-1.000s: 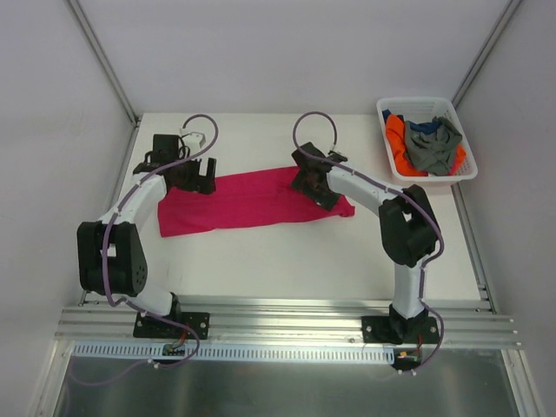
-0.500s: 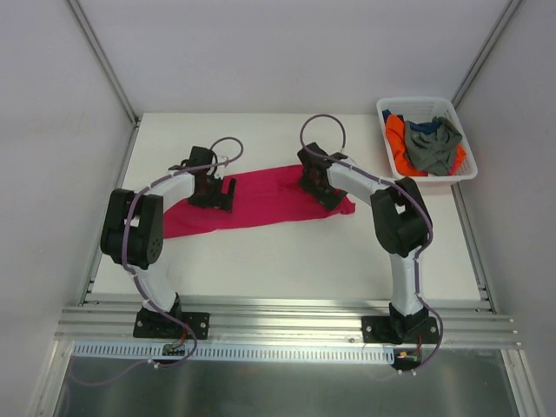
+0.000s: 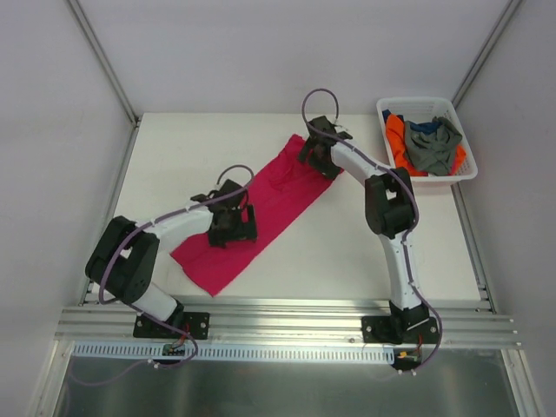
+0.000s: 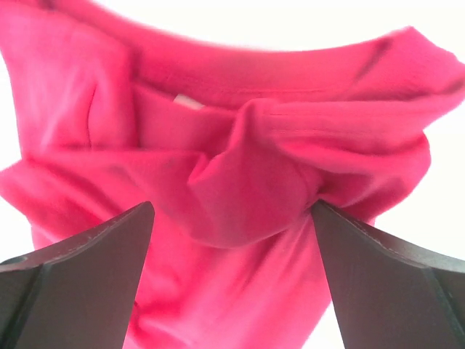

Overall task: Fold and stack the t-shirts
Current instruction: Fold the tshirt

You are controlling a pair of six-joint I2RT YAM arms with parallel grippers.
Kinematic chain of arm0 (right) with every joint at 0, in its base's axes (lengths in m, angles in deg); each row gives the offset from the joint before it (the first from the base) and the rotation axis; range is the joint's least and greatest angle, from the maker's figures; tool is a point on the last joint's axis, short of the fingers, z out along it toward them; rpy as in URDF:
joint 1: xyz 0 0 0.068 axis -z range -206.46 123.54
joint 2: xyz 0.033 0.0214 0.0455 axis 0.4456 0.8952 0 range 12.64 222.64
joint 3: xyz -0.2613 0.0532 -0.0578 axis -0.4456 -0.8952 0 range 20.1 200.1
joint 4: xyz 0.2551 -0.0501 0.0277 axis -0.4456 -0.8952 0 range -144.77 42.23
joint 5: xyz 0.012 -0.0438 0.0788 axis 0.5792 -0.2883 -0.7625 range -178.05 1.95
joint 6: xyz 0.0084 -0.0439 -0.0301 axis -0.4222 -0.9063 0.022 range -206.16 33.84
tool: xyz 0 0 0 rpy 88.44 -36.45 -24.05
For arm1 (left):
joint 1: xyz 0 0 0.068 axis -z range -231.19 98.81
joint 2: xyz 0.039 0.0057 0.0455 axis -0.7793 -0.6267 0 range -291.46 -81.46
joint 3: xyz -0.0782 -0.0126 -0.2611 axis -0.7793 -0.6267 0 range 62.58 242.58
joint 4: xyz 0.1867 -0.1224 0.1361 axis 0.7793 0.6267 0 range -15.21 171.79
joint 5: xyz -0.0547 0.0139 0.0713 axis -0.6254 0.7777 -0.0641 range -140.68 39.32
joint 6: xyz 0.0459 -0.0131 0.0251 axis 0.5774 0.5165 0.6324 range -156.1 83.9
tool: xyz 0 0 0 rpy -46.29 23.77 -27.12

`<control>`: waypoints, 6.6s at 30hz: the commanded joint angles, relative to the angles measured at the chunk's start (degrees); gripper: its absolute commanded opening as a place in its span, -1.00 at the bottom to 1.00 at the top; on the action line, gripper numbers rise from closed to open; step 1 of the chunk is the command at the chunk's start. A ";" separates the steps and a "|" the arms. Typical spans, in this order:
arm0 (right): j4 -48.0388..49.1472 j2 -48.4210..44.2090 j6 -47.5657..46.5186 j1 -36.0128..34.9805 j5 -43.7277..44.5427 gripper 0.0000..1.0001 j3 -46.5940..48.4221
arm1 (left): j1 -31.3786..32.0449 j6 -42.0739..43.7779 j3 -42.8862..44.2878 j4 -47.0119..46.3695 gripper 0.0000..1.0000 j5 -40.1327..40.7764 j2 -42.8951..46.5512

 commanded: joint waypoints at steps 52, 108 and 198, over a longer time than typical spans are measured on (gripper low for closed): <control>-0.41 15.57 -18.98 -4.97 -10.82 0.93 26.63 | 27.64 -14.45 -3.64 -3.77 0.98 0.29 1.22; 15.06 -57.98 20.21 -37.29 -17.07 0.30 -71.96 | -2.26 -17.88 -30.17 4.75 0.39 -19.24 43.75; 3.64 -56.76 -6.05 -15.60 -20.40 -0.99 -52.90 | -1.45 -6.90 2.52 -0.08 -1.00 -11.58 19.06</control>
